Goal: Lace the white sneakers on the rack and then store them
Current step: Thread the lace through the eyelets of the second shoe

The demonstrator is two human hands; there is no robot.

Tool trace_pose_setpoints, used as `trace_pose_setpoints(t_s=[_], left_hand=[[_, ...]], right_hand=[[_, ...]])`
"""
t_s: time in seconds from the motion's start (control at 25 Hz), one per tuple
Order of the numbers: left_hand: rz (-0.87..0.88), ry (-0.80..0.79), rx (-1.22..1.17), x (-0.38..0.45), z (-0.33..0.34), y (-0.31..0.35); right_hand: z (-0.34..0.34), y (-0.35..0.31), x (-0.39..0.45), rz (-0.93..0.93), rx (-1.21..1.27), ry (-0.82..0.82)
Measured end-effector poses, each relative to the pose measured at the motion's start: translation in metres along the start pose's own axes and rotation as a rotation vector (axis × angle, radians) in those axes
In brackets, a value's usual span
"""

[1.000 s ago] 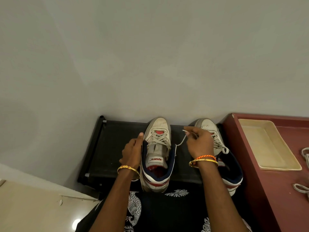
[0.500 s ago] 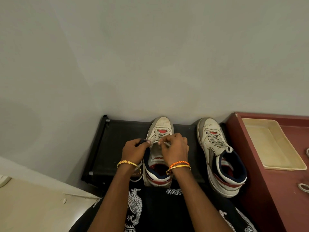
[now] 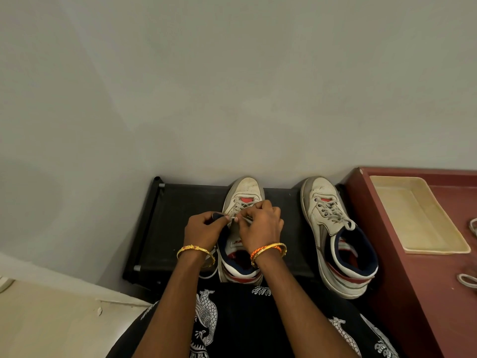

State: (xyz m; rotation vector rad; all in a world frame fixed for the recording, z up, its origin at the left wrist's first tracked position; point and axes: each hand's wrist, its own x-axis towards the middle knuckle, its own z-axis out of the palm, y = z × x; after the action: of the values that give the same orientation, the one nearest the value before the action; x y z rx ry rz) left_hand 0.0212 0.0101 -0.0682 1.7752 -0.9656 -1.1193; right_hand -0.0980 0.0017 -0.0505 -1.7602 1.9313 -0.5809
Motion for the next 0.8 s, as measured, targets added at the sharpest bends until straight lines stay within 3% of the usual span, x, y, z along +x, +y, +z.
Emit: trace_pose_setpoints(t_s=[0.36,0.52,0.6,0.68,0.8], left_hand=[[-0.132,-0.098,-0.187,-0.006,0.0,0.011],[-0.408,-0.044,-0.239,0.008,0.001,0.012],[-0.374,-0.066,-0.17,0.012,0.001,0.008],[-0.23,-0.043,-0.096,0.012,0.003,0.006],[-0.076,0.21,-0.108,0.008,-0.006,0.014]], right_hand=[[0.005,-0.002,0.002,0.054,0.079,-0.01],[0.008,-0.001,0.004,0.069,0.102,-0.026],[0.009,-0.002,0.004,0.072,0.096,-0.032],[0.007,0.001,0.001,0.088,0.046,-0.023],[0.0,0.01,-0.005,0.174,0.015,0.021]])
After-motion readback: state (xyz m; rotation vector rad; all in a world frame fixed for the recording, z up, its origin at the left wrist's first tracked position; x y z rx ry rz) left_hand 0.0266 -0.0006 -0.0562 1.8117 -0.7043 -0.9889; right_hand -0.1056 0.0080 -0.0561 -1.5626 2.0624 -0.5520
